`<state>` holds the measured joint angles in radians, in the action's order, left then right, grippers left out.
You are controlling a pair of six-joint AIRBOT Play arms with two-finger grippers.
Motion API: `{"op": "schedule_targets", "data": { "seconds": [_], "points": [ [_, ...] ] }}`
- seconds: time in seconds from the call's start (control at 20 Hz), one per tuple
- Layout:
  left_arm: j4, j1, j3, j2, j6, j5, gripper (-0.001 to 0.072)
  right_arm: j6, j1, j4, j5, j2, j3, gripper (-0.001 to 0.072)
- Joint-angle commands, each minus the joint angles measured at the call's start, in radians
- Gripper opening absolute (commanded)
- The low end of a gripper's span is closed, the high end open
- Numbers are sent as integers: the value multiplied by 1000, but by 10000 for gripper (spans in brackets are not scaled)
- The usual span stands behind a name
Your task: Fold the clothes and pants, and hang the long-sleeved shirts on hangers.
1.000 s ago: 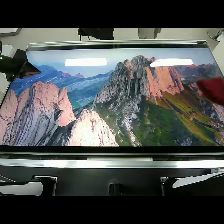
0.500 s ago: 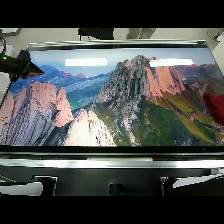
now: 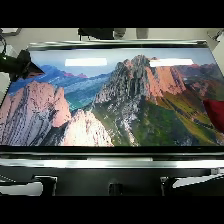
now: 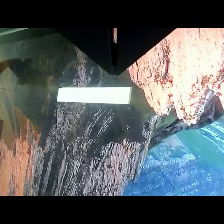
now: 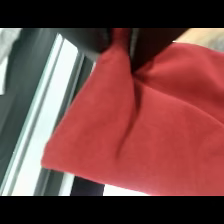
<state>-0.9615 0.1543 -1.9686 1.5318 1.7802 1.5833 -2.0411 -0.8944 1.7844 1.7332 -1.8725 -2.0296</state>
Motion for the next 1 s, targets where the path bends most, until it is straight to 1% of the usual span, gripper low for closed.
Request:
{"op": "schedule_targets", "data": {
  "seconds": [0.0, 0.2, 0.3, 0.35, 0.4, 0.45, 0.5, 0.6, 0.65, 0.75, 0.8, 0.9, 0.95],
  "points": [
    [0, -1, 0, -1, 0, -1, 18, 12, 0, 11, 47, 0, 0, 281],
    [0, -1, 0, -1, 0, -1, 18, 19, 0, 11, 101, 0, 0, 280],
    [0, -1, 0, -1, -1, -1, 18, 19, 0, 8, 103, 1, 0, 279],
    [0, -1, 0, -1, -1, -1, 18, 31, 1, 3, 92, 1, 0, 265],
    [0, -1, 0, -1, -8, -1, 18, 47, 2, -23, 68, 1, 0, 218],
    [-1, 0, 0, -1, -23, -2, 17, 91, 2, -92, 19, 1, 0, 121],
    [-6, 0, 0, -1, -35, -10, 18, 172, 9, -211, -49, 4, 0, 34],
    [-52, 0, -1, -4, -79, -48, 17, 411, 60, -463, -187, 27, 0, 31],
    [-89, 0, -1, -8, -111, -70, 17, 501, 110, -537, -249, 48, 0, 30],
    [-192, 0, -1, -28, -175, -112, 16, 583, 219, -660, -361, 89, 0, 30],
    [-241, 0, 0, -45, -209, -134, 16, 618, 294, -695, -410, 113, 0, 30],
    [-346, 0, 0, -85, -209, -166, 16, 676, 462, -706, -468, 160, 0, 30],
    [-357, 0, 0, -105, -212, -171, 16, 685, 547, -702, -484, 180, 0, 30]
  ]
}}
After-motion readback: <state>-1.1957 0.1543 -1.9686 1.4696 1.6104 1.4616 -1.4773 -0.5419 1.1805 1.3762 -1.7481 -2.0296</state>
